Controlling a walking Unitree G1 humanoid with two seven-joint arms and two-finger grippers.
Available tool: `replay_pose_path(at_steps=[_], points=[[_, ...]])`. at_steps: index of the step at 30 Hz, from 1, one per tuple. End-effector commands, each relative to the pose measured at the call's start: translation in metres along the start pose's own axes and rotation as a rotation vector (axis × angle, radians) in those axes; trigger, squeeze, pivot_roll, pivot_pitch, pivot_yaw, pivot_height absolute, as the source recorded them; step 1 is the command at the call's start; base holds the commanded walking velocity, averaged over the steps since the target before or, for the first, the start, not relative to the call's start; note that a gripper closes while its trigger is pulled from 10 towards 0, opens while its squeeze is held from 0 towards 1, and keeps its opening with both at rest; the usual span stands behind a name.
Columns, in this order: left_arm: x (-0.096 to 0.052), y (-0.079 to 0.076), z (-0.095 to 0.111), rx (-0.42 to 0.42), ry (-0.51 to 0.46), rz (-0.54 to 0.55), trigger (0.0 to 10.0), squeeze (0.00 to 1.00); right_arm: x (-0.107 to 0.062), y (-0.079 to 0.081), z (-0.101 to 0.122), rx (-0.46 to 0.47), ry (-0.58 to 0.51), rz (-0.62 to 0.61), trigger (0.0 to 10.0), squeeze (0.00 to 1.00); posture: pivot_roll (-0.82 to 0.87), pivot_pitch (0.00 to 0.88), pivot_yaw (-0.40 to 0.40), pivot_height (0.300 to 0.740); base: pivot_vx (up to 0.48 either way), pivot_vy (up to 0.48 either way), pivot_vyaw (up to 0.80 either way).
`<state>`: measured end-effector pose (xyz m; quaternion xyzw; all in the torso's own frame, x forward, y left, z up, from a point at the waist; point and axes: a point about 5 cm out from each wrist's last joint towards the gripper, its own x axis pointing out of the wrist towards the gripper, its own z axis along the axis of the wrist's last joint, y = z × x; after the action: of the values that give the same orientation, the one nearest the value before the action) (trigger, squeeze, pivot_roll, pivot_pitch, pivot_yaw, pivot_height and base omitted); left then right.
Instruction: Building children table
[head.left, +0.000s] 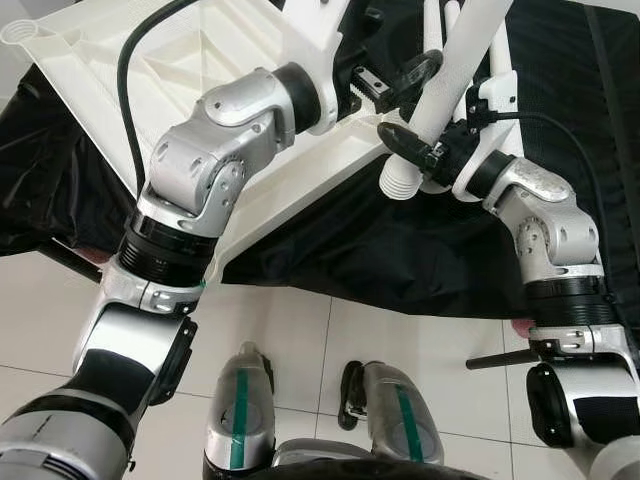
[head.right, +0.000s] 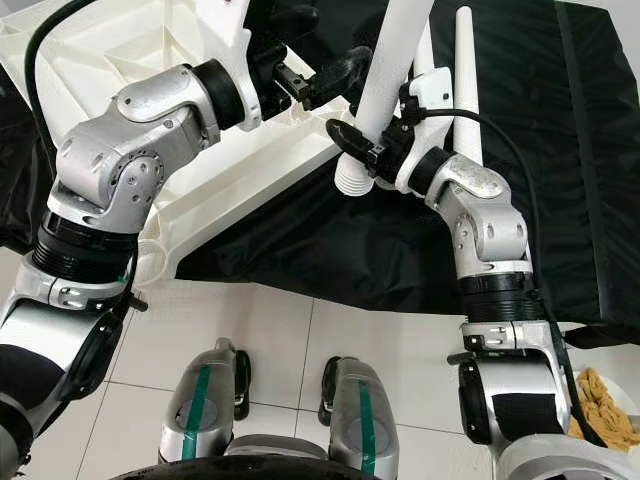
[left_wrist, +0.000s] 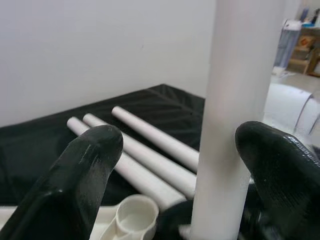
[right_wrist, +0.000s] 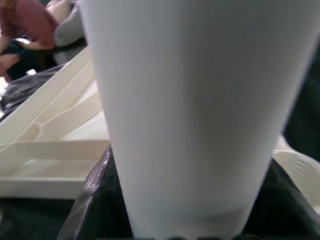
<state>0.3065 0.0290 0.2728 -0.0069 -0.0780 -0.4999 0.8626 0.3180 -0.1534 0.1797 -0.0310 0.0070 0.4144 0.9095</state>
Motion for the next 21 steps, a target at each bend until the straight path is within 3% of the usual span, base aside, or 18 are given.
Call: replay_pose_path(at_steps=[1, 13, 21], points=[[0.002, -0.019, 0.009, 0.017, -0.009, -0.351, 10.0, 0.0, 0.002, 0.001, 0.004, -0.037, 0.007, 0.048, 10.0, 0.0, 0.07, 0.013, -0.027, 0.74, 0.0, 0.0, 0.0], [0.012, -0.029, 0.034, -0.001, -0.07, -0.489, 10.0, 0.0, 0.004, 0.01, 0.01, -0.088, 0.034, 0.178, 10.0, 0.0, 0.05, 0.003, -0.019, 0.74, 0.0, 0.0, 0.0], [0.015, -0.033, 0.036, 0.001, -0.057, -0.509, 10.0, 0.0, 0.005, 0.012, 0.01, -0.098, 0.04, 0.205, 10.0, 0.0, 0.05, 0.0, -0.016, 0.74, 0.0, 0.0, 0.0]])
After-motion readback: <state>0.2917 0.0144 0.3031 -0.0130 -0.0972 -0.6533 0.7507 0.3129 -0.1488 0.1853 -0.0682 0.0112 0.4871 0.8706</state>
